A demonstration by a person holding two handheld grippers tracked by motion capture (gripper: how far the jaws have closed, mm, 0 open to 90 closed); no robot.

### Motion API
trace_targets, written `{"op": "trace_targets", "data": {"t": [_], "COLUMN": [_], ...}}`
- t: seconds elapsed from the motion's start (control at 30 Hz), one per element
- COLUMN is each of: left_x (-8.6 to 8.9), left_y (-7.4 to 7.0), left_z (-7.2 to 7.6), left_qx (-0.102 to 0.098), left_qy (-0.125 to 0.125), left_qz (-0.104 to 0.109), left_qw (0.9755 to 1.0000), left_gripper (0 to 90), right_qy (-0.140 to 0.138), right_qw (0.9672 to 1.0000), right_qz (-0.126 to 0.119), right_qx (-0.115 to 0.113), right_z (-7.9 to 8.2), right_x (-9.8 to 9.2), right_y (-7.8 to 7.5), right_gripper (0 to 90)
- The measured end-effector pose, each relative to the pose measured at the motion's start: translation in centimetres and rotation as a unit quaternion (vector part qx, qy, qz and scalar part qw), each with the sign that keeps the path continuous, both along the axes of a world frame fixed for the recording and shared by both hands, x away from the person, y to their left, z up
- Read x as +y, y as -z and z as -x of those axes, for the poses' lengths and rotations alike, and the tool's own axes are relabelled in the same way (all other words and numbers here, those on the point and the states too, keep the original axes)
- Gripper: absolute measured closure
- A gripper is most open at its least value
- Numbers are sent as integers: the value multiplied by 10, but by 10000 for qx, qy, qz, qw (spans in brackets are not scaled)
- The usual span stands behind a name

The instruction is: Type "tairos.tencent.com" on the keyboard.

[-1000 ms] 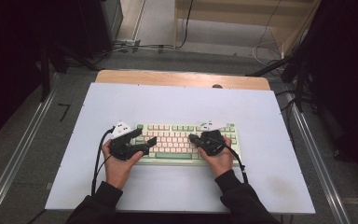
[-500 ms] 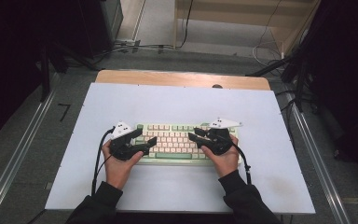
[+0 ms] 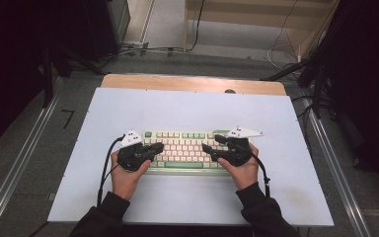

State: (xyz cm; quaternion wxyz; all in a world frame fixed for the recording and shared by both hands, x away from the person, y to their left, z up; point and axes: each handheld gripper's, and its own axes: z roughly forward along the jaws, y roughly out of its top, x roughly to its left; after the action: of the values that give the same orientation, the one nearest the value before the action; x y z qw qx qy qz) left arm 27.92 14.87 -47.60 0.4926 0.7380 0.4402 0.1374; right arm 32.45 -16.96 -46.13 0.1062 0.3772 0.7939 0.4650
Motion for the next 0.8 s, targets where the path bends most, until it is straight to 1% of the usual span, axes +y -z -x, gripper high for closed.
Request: {"op": "trace_targets", "data": {"t": [0.03,0.07,0.17,0.37,0.5,0.6,0.8], "left_x": [0,-1,-1,-2,-3,-4,-7], "left_y": [0,1,1,3,5,7,12], "left_z": [0,0,0,-2,-3,-5,-9], "left_qx": [16,34,46,77,102,148,274], "left_qy": [17,24,33,46,29,34,16], "left_qz": [9,10,-8,-168,-232,-253,-406], "left_qw": [10000,10000,10000,9998,9997,9996,9988], "left_gripper": [891,900,900,900,900,900,900], "right_qy": [7,9,45,90,116,124,136], "right_qw": [10000,10000,10000,9999,9999,9999,9999], "right_qz": [5,29,50,38,33,41,56], "right_qx": [25,31,55,23,25,24,66], "right_z": [0,0,0,4,5,6,8], "right_x": [0,-1,-3,-8,-11,-11,-12], "right_y": [1,1,3,2,2,2,4], "right_gripper": [331,331,332,335,335,336,338]}}
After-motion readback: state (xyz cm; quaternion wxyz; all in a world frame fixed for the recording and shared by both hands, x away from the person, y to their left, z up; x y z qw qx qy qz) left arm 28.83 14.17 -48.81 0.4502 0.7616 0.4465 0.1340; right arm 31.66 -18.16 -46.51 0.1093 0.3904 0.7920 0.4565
